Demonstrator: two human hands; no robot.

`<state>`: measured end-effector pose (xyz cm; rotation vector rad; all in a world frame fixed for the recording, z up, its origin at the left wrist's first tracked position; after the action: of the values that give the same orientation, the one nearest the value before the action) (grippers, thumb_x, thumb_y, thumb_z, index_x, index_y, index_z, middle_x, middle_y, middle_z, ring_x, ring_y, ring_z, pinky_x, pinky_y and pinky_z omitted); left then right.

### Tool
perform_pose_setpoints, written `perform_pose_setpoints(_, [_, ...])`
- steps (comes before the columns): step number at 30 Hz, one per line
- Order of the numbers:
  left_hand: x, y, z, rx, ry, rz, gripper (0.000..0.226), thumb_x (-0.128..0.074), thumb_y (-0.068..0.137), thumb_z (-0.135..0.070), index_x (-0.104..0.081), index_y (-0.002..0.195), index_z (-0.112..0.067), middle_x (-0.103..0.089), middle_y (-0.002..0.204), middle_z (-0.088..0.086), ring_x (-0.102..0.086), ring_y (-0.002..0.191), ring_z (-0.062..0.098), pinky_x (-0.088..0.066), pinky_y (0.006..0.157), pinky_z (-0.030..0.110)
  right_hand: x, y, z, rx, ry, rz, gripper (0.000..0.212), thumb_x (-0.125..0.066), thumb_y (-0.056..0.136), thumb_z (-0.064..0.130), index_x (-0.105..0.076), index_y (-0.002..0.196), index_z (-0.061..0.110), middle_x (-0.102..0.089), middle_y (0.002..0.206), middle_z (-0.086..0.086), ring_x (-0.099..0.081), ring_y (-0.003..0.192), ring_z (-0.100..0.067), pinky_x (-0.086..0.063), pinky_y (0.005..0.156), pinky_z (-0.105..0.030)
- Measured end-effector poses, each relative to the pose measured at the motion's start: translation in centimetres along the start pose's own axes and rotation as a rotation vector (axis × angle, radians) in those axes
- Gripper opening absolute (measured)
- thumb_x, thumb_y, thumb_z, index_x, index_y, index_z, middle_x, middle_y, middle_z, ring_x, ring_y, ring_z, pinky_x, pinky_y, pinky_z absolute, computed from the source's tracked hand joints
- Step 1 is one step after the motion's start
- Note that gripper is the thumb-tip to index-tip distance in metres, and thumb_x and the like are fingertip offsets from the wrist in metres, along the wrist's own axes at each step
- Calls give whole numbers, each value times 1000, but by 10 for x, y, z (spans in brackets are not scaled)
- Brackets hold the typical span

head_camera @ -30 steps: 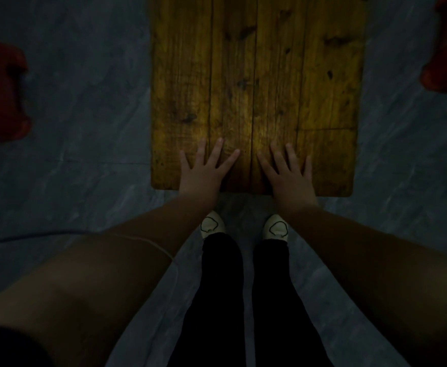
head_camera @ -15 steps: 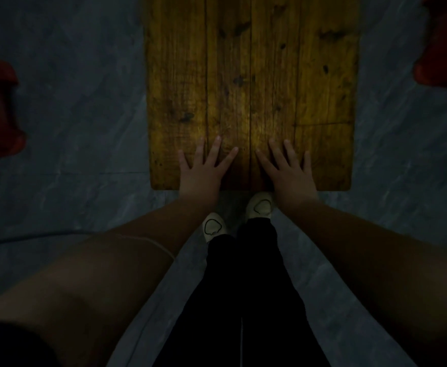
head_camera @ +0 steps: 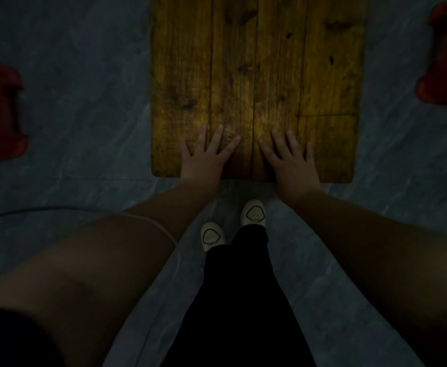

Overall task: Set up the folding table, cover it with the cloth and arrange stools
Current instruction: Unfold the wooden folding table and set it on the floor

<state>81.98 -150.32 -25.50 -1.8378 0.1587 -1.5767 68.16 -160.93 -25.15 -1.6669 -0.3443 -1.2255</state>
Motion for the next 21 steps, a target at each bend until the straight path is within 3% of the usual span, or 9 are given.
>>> perform_pose_setpoints(21, [42,69,16,3,-7,-71,106,-67,89,-37,19,150,-48,14,166,1,8,151,36,-11,112,72,44,66,-30,26,-24,-62,104,-70,86,25,5,158,35,8,167,-3,6,153,-32,-12,117,-67])
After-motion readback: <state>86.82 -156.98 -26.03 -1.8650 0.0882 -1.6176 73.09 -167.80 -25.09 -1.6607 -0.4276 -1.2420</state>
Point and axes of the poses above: each hand's wrist, its own y-axis towards the middle knuckle, its own x-axis out of the back of the hand, z = x × y, the point moved 9 cm from there along y, towards the middle knuckle
